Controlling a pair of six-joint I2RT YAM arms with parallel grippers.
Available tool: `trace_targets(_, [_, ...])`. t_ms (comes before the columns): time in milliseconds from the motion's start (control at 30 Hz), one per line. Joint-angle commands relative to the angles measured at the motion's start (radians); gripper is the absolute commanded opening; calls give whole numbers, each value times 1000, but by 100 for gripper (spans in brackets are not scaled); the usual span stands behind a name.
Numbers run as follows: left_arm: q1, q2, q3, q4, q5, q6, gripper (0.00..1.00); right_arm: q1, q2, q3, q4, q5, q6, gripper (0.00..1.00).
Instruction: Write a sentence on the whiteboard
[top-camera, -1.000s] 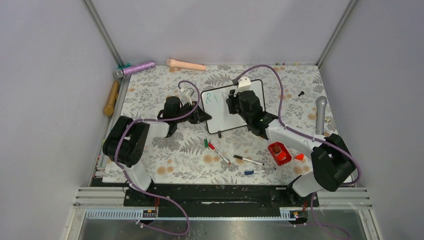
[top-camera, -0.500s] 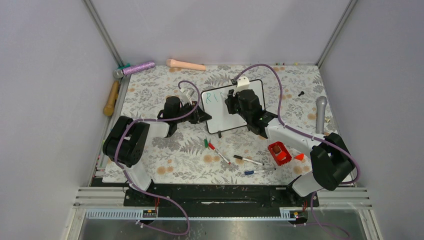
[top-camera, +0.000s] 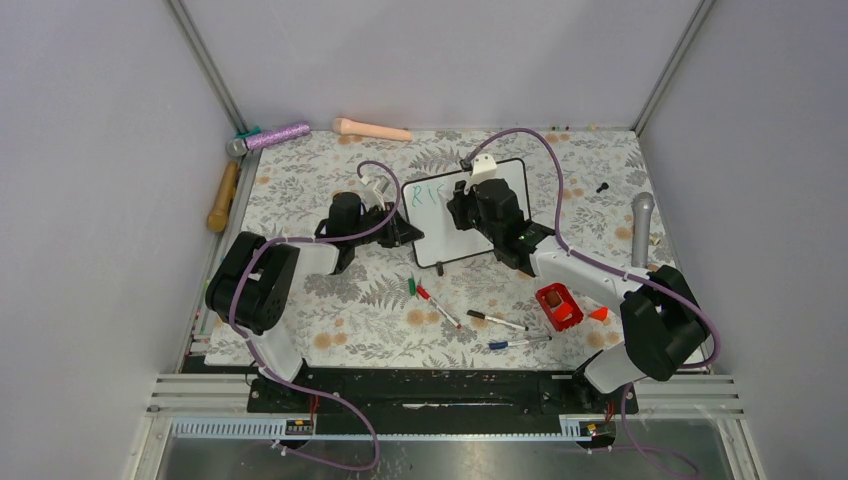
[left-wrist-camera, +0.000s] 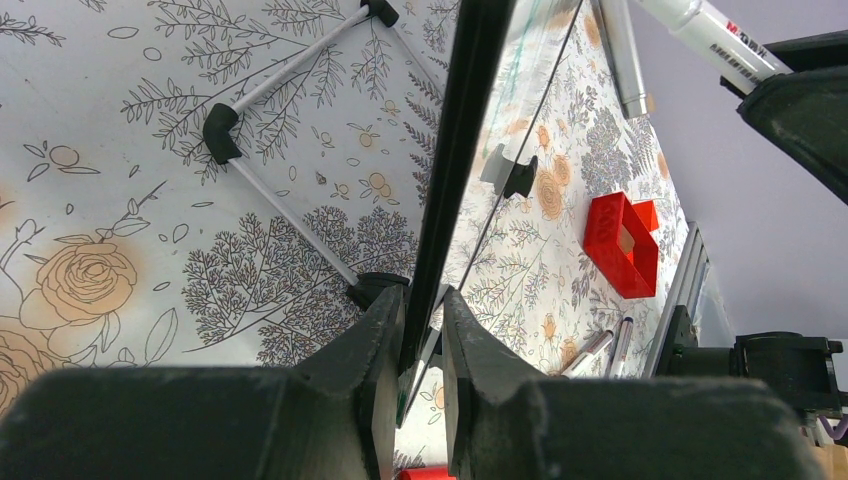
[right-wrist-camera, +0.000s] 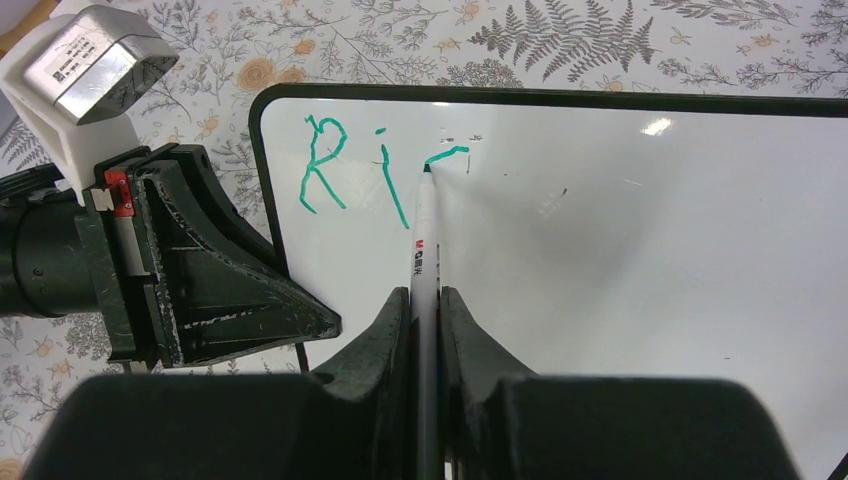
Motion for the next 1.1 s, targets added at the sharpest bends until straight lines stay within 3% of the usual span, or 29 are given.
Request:
trace_targets(0, [0,-10,21,-55,-98,22,16,-7,-16,23,-18,42,10,0])
trace_targets(500, [0,-11,20,-58,-100,25,16,-9,-37,9,-55,116,17,0])
trace_targets(1067, [0,-13,21,-63,-99,28,16,-9,-69,-31,-72,42,38,0])
